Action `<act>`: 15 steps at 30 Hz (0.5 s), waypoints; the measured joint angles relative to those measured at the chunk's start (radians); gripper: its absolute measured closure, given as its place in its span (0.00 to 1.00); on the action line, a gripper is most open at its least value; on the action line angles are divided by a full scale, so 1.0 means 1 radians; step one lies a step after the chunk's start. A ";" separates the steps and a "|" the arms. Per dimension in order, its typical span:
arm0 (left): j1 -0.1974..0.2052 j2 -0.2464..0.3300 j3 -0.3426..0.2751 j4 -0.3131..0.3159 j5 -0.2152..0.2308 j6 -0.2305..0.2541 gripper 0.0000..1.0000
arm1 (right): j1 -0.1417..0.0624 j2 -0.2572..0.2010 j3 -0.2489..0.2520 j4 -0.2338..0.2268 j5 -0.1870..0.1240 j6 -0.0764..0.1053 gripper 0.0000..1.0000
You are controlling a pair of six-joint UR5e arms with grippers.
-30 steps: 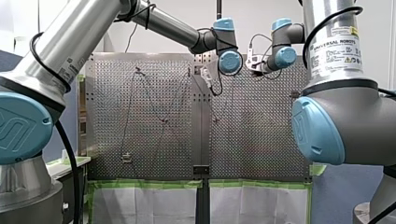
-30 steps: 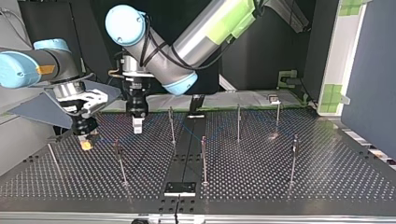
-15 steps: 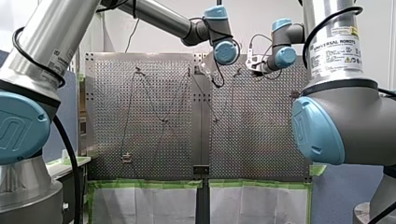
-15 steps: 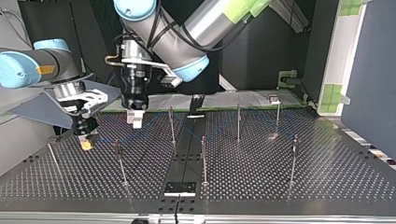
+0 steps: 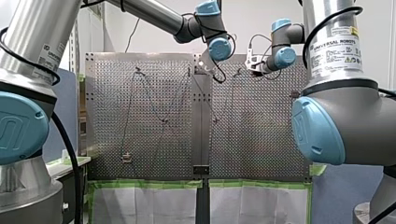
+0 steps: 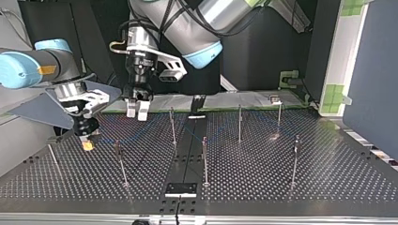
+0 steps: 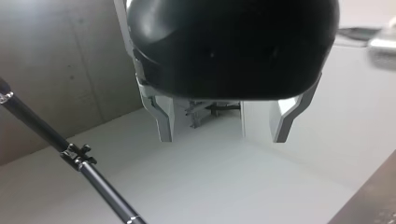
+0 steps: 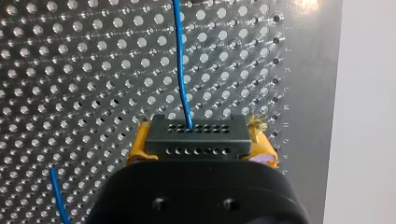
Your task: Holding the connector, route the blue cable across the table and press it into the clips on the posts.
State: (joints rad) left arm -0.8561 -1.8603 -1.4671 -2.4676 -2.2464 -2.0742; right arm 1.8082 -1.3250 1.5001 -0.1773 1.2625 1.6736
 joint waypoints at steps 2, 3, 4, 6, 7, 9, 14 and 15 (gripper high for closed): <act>-0.005 -0.016 -0.019 0.019 0.004 -0.014 0.00 | 0.000 0.000 0.000 0.000 0.000 0.000 1.00; -0.006 -0.023 -0.027 0.027 0.004 -0.018 0.00 | 0.000 0.000 0.000 0.000 0.000 0.000 1.00; -0.007 -0.031 -0.035 0.035 0.002 -0.021 0.00 | 0.000 0.000 0.000 0.000 0.000 0.000 1.00; -0.008 -0.048 -0.053 0.053 -0.003 -0.025 0.00 | -0.001 0.000 0.000 0.000 0.000 0.000 1.00; -0.009 -0.056 -0.061 0.061 -0.004 -0.025 0.00 | -0.001 0.000 0.000 0.000 0.000 0.000 1.00; -0.009 -0.074 -0.079 0.078 -0.005 -0.027 0.00 | -0.002 0.000 0.000 0.000 0.000 0.000 1.00; -0.006 -0.098 -0.130 0.130 0.003 -0.037 0.00 | -0.004 0.000 0.000 0.000 0.000 0.000 1.00; -0.005 -0.100 -0.139 0.138 0.005 -0.039 0.00 | -0.004 0.000 0.000 0.000 0.000 0.000 1.00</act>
State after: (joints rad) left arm -0.8609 -1.9600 -1.6057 -2.3296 -2.2415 -2.1128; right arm 1.8046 -1.3247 1.5001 -0.1769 1.2625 1.6735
